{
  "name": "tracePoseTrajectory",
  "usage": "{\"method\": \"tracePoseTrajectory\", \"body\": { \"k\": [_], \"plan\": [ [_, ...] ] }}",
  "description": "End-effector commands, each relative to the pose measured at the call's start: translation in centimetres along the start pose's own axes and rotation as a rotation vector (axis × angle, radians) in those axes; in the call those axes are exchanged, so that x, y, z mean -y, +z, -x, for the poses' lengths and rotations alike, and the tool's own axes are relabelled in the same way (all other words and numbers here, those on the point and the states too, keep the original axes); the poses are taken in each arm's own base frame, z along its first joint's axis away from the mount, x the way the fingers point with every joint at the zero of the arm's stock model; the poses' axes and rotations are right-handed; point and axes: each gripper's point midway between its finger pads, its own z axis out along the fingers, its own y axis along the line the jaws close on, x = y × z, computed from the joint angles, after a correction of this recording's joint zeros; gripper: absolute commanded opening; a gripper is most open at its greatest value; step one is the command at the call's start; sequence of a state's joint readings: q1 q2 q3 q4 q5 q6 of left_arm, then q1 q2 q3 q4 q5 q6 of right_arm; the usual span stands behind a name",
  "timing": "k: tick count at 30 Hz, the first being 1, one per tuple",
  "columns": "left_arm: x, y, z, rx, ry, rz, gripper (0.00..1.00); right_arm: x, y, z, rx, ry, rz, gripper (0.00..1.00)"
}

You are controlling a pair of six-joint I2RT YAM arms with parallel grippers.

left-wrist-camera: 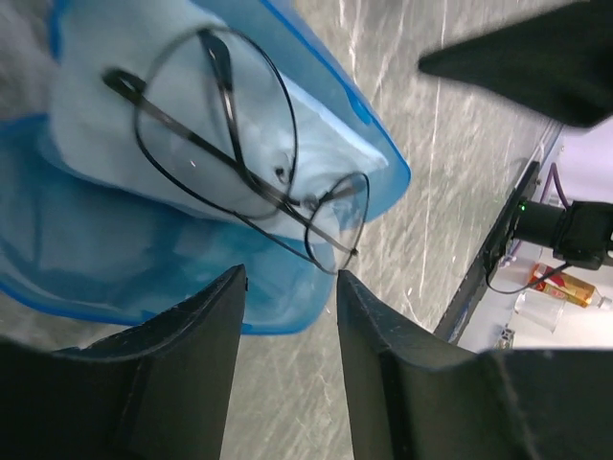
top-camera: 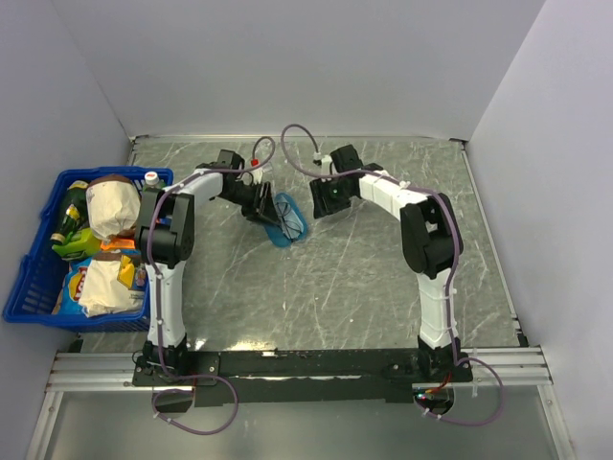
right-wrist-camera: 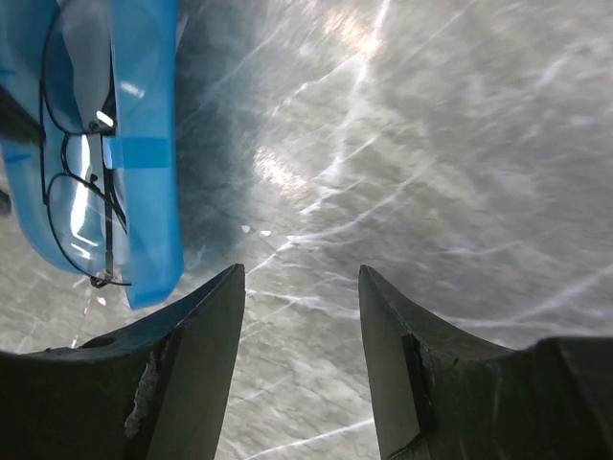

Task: Organize the sunglasses
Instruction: Pick up the sunglasses from the sunglasses case.

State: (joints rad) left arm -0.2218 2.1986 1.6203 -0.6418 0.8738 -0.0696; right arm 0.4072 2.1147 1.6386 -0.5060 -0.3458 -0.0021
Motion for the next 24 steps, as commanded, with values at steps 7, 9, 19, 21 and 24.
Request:
{"method": "tracePoseTrajectory", "body": {
  "k": [7, 9, 19, 21, 24],
  "plan": [
    [0.2, 0.3, 1.6, 0.015, 0.003, -0.029, 0.43, -2.0, 0.6, 0.4, 0.002, -0.028, 0.053, 0.58],
    [0.2, 0.4, 1.4, 0.007, -0.004, -0.041, 0.41, -2.2, 0.6, 0.4, 0.002, -0.031, 0.059, 0.58],
    [0.6, 0.4, 1.6, 0.013, 0.0, -0.058, 0.41, -3.3, 1.3, -0.6, -0.037, -0.049, 0.064, 0.54],
    [0.7, 0.3, 1.6, 0.013, 0.003, -0.059, 0.41, -3.4, 1.2, -0.7, -0.039, -0.051, 0.066, 0.53],
    [0.7, 0.2, 1.7, 0.024, 0.01, -0.051, 0.42, -3.6, 1.0, -0.7, -0.036, -0.061, 0.062, 0.52]
  ]
}}
